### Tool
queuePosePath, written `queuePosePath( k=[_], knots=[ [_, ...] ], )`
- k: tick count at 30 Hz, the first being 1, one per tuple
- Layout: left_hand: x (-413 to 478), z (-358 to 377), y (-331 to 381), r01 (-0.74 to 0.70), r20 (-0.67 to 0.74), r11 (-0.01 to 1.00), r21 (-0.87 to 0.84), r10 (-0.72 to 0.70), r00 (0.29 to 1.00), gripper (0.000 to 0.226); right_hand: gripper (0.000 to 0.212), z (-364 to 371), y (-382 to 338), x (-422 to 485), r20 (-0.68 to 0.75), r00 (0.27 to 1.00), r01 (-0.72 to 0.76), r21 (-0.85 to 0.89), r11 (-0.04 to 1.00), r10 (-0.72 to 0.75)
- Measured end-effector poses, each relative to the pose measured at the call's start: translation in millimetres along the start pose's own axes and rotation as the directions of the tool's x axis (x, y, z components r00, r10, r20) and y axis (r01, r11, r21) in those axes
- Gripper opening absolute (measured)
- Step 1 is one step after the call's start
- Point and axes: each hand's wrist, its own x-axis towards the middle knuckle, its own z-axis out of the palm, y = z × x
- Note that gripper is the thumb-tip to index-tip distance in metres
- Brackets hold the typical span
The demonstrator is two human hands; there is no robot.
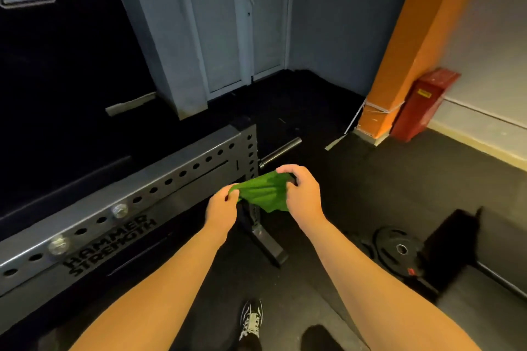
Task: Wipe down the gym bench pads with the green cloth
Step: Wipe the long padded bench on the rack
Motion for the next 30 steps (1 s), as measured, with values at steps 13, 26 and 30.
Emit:
queuePosePath(
  k=[13,26,30],
  knots=[
    [238.0,95.9,85.8,0.08,0.266,0.991,0.109,-0.106,0.958,0.023,0.05,-17.7,24.9,210.5,-0.254,0.963,0.033,-0.229,0.973,-0.093],
    [392.1,277.0,148.0,0.006,0.355,0.989,0.151,-0.06,0.933,0.019,0.051,-140.9,95.1,391.8,-0.318,0.948,-0.07,-0.248,0.966,-0.012],
    [441.7,343.9,189.2,-0.026,0.303,0.991,0.135,-0.016,0.953,0.021,0.045,-198.5,105.0,468.6,-0.294,0.956,-0.083,-0.255,0.963,0.005]
  ],
)
